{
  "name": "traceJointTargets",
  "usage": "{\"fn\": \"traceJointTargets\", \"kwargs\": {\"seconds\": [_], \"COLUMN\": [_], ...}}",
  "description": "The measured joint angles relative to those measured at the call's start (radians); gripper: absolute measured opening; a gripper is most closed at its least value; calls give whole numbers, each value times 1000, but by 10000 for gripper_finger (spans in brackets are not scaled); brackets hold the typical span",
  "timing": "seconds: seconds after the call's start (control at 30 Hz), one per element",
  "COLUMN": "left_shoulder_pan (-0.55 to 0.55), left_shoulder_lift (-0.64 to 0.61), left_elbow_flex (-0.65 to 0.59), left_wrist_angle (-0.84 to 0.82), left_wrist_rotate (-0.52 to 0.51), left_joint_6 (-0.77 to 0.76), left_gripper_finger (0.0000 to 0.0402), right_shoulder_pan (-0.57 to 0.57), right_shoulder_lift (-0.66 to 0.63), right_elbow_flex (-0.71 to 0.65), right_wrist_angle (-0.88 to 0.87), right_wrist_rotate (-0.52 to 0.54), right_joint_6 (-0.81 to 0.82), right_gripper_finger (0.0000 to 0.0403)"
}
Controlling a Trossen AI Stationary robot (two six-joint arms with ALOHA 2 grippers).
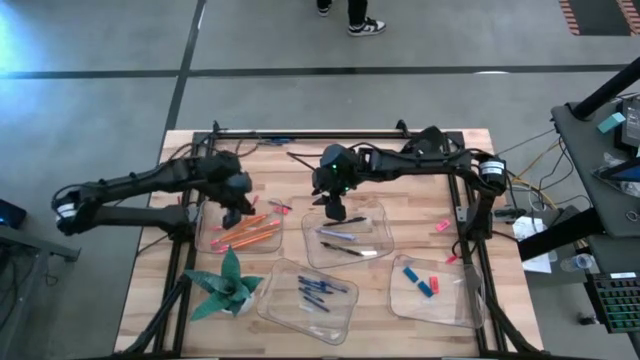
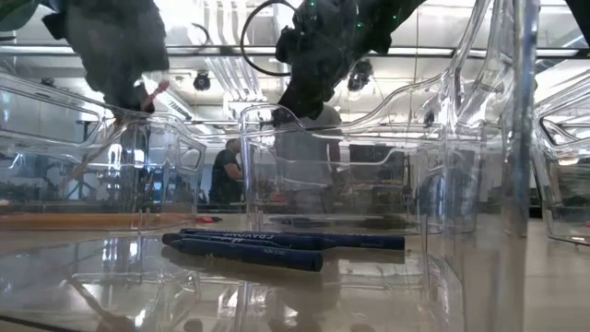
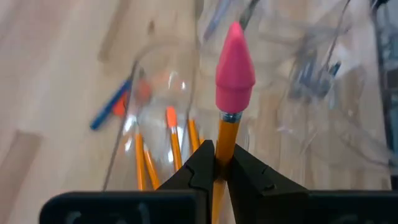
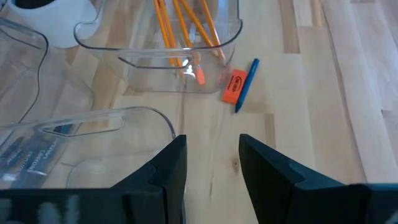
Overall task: Sort crayons/erasers/pens/pencils in bins
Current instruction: Put the orange pencil into the top left transparent bin
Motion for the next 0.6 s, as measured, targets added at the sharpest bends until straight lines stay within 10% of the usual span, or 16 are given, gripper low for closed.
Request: {"fn": "traceJointTargets", "kwargs": {"seconds": [0.6], "left_shoulder_pan": [-74], "left_shoulder_lift": [328], "left_elbow_flex": [27], "left_wrist_angle": [-93], "left_wrist_rotate": [-127], "left_joint_6": [35], "left_gripper_finger": [13], "right_shoulder_pan": [-9], "right_shoulder_lift": [0], "right_elbow_flex": [0], "right_wrist_angle": [15], "right_wrist_rotate": [0], "right_joint_6": [-63], "right_gripper_finger": [137]}}
